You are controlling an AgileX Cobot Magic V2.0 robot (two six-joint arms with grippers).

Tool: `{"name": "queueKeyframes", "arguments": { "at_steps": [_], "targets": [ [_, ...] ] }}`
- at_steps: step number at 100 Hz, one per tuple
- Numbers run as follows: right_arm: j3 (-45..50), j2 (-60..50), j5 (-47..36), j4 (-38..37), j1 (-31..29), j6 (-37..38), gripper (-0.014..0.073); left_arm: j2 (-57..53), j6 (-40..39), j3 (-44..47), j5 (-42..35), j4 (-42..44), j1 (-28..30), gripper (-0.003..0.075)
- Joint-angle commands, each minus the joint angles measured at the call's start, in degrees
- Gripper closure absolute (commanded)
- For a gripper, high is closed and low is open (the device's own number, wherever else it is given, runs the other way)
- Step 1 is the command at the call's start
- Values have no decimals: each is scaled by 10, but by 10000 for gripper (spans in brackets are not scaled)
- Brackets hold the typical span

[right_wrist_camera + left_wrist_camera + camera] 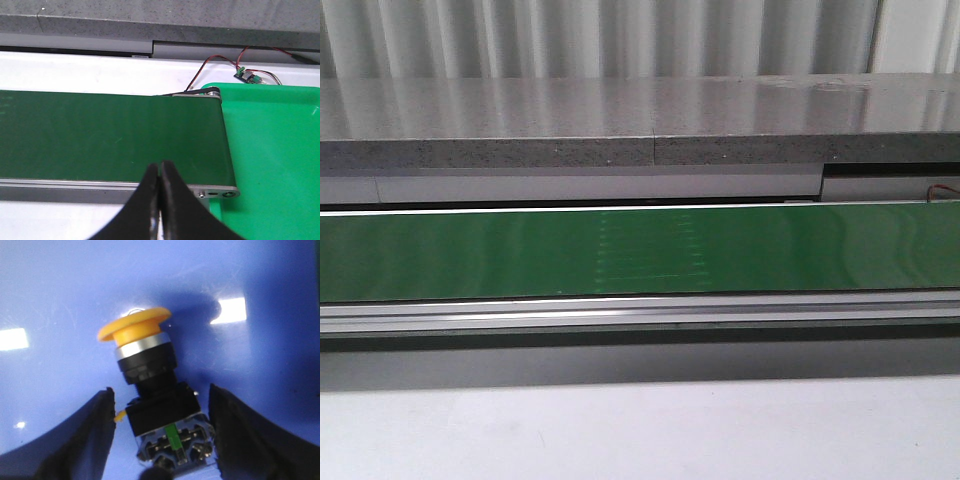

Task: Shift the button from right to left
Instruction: 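Lower the button into the blue tray and open the left gripper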

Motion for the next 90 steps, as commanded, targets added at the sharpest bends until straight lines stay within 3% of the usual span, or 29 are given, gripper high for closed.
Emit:
{"name": "queueKeyframes", "arguments": {
  "at_steps": [1, 19, 60, 90],
  "targets": [
    [-16, 2, -38, 1, 1, -3, 661, -26, 0, -16, -17, -8, 1, 275],
    [-16, 2, -38, 1, 1, -3, 661, -26, 0, -16, -28, -8, 1, 235],
    [-16, 2, -38, 1, 1, -3, 661, -76, 0, -16, -32, -30, 1, 236],
    [-16, 2, -38, 1, 1, -3, 661, -183, 0, -16, -49, -133, -4, 236]
  ]
}}
